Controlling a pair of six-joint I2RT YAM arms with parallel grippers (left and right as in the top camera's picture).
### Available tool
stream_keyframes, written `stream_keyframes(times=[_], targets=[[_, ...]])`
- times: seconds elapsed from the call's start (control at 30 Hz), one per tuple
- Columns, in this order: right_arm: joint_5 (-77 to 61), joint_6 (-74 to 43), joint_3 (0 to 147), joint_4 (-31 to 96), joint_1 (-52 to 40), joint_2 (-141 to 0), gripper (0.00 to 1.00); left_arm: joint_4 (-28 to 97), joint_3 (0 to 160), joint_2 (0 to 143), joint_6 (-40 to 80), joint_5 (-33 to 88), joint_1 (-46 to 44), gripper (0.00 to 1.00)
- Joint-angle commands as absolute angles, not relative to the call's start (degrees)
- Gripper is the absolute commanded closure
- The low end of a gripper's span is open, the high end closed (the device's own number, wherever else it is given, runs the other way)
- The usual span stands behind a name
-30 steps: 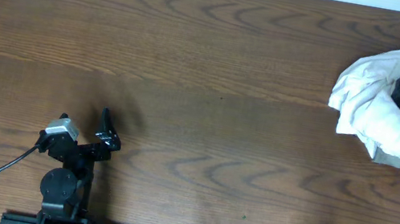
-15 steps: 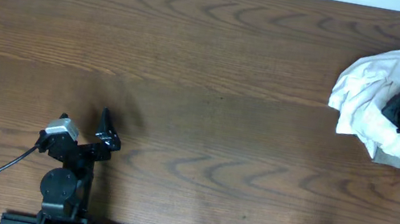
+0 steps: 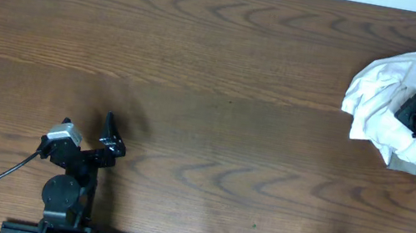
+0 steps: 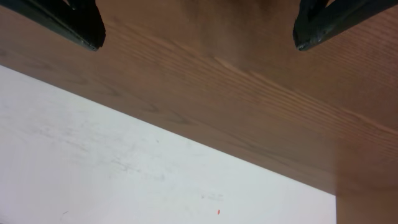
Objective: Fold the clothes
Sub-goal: 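Lift the white T-shirt and pull it left toward table center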
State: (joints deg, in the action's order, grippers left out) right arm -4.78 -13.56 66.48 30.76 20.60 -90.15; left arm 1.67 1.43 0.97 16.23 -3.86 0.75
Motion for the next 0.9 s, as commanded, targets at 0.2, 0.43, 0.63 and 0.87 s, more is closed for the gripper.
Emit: stream_keyframes(times=[0.2, 0.43, 0.63, 0.87], targets=[[-13.45, -15.44, 67.09, 29.23, 16.75, -78.11, 0.99, 3.75, 0.23, 1.08, 15.25, -5.17, 1.17, 0.02], [-22.0, -15.97, 67.09, 27.2, 9.26, -70.39, 0.99, 3.75, 0.23, 1.08, 15.25, -5.17, 1.17, 0.02], [-24.45, -21.78, 67.05, 26.98, -0.71, -72.51, 0.99, 3.75, 0.23, 1.08, 15.25, -5.17, 1.17, 0.02], [-24.45, -27.29, 67.05, 18.5, -15.0, -81.21, 0.99, 3.75, 0.23, 1.08, 15.25, -5.17, 1.17, 0.02]])
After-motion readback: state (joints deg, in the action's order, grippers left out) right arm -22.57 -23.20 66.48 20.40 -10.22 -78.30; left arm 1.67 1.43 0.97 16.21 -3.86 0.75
